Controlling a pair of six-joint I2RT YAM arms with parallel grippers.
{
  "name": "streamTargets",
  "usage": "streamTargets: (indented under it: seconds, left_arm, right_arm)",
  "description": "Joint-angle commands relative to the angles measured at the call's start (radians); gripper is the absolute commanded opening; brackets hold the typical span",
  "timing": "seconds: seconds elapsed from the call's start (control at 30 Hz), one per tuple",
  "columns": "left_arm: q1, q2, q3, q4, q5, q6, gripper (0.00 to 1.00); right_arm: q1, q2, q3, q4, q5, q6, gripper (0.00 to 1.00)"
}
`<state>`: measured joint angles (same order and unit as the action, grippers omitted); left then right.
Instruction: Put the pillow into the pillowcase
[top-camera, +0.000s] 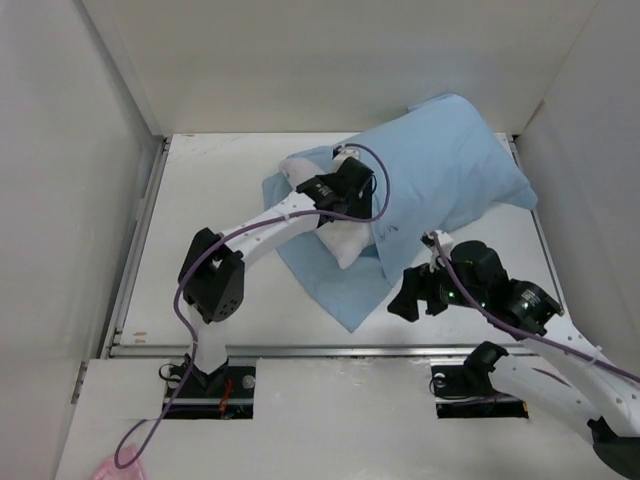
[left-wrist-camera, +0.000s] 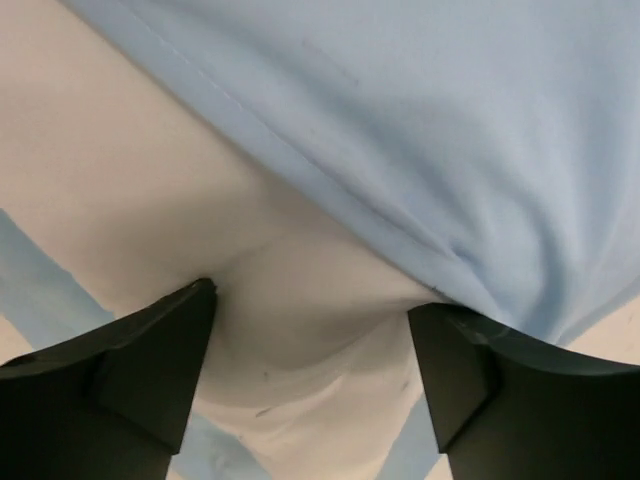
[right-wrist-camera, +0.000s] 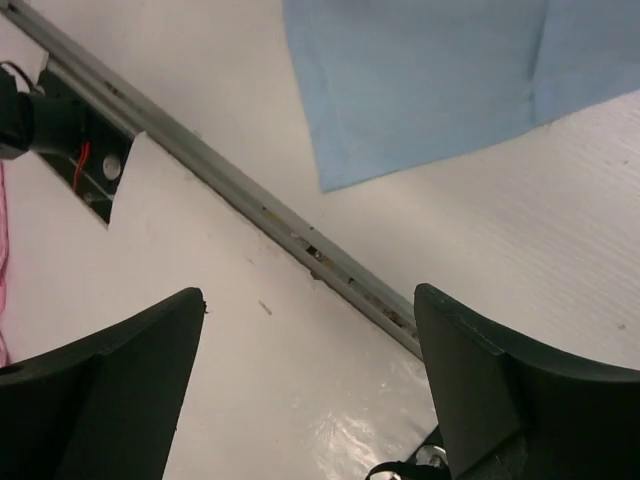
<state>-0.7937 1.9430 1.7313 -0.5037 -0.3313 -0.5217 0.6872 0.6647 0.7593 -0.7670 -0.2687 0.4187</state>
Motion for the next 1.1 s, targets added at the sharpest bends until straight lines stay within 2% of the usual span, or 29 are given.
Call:
streamTargets:
  seconds: [0.0, 0.07, 0.17, 0.2, 0.27, 0.37, 0.4, 0.47, 0.6, 0.63, 0.77, 0.93, 1.0, 1.07]
  left_arm:
    - [-0.022, -0.172, -0.132, 0.059, 0.099, 0.019, 0.78]
    - [-0.022, -0.304, -0.269, 0.073, 0.123, -0.01, 0.81]
    - [-0.013, -0.432, -0.421, 0.082, 0.135, -0.07, 0.79]
    - [-0.004, -0.511, -0.455, 0.082, 0.135, -0.086, 0.69]
    - [0.01, -0.581, -0.543, 0.082, 0.1, -0.141, 0.52]
    - [0.077, -0.676, -0.663, 0.123, 0.068, -0.202, 0.26]
    - [0.102, -0.685, -0.691, 0.146, 0.067, -0.23, 0.23]
    - [0.19, -0.673, -0.728, 0.226, 0.103, -0.23, 0.21]
    - [0.323, -0.561, -0.682, 0.24, 0.188, -0.241, 0.21]
    - [0.336, -0.546, -0.682, 0.24, 0.199, -0.241, 0.21]
    - [0.376, -0.535, -0.699, 0.228, 0.199, -0.219, 0.31]
    - [0.395, -0.607, -0.782, 0.28, 0.236, -0.219, 0.4]
    - [0.395, -0.63, -0.803, 0.28, 0.236, -0.219, 0.42]
    - [0.395, -0.642, -0.803, 0.269, 0.227, -0.219, 0.44]
  right_arm:
    - [0.003, 0.033, 0.109, 0.023, 0.081, -0.06, 0.92]
    - [0.003, 0.067, 0.152, 0.044, 0.144, -0.096, 0.94]
    - [0.003, 0.134, 0.227, 0.107, 0.349, -0.107, 1.0]
    - [0.003, 0.16, 0.242, 0.136, 0.467, -0.107, 1.0]
    - [-0.006, 0.266, 0.294, 0.228, 0.538, -0.107, 1.0]
    - [-0.006, 0.45, 0.417, 0.299, 0.488, -0.224, 0.95]
    - [-0.006, 0.495, 0.449, 0.308, 0.449, -0.3, 0.94]
    - [0.003, 0.577, 0.526, 0.319, 0.305, -0.375, 0.93]
    - [0.035, 0.775, 0.623, 0.394, 0.157, -0.535, 0.93]
    - [0.05, 0.814, 0.661, 0.371, 0.157, -0.629, 0.93]
    - [0.104, 1.015, 0.851, 0.295, 0.245, -0.809, 0.93]
    - [0.104, 1.239, 1.095, 0.244, 0.414, -0.877, 0.96]
    - [0.104, 1.332, 1.146, 0.244, 0.471, -0.877, 0.97]
    - [0.104, 1.43, 1.231, 0.184, 0.587, -0.867, 0.97]
